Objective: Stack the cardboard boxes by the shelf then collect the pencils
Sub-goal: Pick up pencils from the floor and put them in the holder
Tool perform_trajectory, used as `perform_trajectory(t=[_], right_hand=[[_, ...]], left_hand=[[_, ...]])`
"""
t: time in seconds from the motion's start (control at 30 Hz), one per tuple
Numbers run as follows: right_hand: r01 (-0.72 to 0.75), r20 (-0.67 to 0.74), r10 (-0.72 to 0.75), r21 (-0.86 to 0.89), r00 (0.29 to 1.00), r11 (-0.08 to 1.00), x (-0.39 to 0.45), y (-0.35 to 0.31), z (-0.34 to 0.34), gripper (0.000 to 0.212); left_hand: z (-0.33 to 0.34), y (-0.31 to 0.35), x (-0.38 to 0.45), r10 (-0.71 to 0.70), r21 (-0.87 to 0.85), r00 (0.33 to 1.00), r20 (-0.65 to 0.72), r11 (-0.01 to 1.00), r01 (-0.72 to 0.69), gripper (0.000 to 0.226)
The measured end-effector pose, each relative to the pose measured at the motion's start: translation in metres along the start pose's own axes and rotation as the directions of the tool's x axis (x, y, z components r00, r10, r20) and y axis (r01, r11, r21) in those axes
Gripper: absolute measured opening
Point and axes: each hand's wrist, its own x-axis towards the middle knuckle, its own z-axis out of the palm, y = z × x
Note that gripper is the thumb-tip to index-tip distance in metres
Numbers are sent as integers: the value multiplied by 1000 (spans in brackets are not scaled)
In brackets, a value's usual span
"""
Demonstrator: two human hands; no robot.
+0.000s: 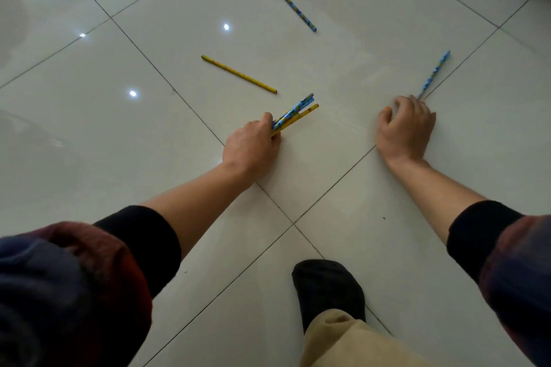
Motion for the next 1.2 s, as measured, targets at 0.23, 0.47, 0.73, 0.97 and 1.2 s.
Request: perform_trajectory(t=[0.23,0.47,0.73,0.97,1.2], right_hand=[[326,-21,-330,221,944,919,-17,-30,6,16],[330,192,-360,171,913,928,-5,-71,10,25],[284,153,-306,148,940,947,23,-122,31,18],[340,162,-363,154,918,928,63,-171,52,26],[278,335,-273,35,902,960,101,-182,68,55]], left_hand=[[-8,-20,13,-79,-31,993,-93,997,76,25],[-22,-42,48,-12,-1,992,-124,1000,12,33],[-40,-52,93,97,154,995,-20,984,-93,43],[-35,-60,93,126,146,989,-75,983,-114,24],[-29,-62,90,88,91,993,-75,993,-81,26]])
